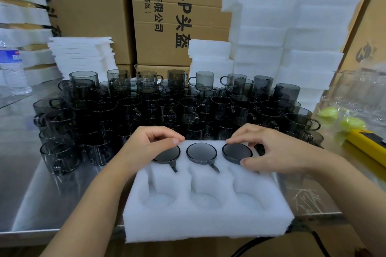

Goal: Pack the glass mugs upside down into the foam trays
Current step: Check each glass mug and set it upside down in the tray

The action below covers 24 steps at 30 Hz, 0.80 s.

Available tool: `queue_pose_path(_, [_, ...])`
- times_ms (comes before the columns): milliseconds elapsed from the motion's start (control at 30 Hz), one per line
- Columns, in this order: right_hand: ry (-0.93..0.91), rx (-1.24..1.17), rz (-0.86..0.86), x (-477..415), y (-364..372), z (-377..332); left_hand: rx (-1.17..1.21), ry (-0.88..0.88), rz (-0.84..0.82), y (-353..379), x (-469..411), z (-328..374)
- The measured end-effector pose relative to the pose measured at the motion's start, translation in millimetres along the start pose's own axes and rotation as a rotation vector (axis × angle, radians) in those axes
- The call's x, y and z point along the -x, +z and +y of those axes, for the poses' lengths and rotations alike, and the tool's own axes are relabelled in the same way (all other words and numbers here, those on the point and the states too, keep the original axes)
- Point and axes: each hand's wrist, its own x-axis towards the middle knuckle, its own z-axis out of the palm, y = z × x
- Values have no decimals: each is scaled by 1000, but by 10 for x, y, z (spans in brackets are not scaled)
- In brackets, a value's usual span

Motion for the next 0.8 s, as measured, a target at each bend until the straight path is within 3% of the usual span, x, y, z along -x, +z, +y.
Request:
queue_pose_path(300, [44,43,-95,-27,6,-24,5,0,-11,-10,2,-5])
queue_pose_path(500, [84,67,-125,-43,-34,-40,205,-64,-85,-27,57,14])
queue_pose_path(800, [147,90,-84,-96,-73,-51,32,88,36,13,44,24])
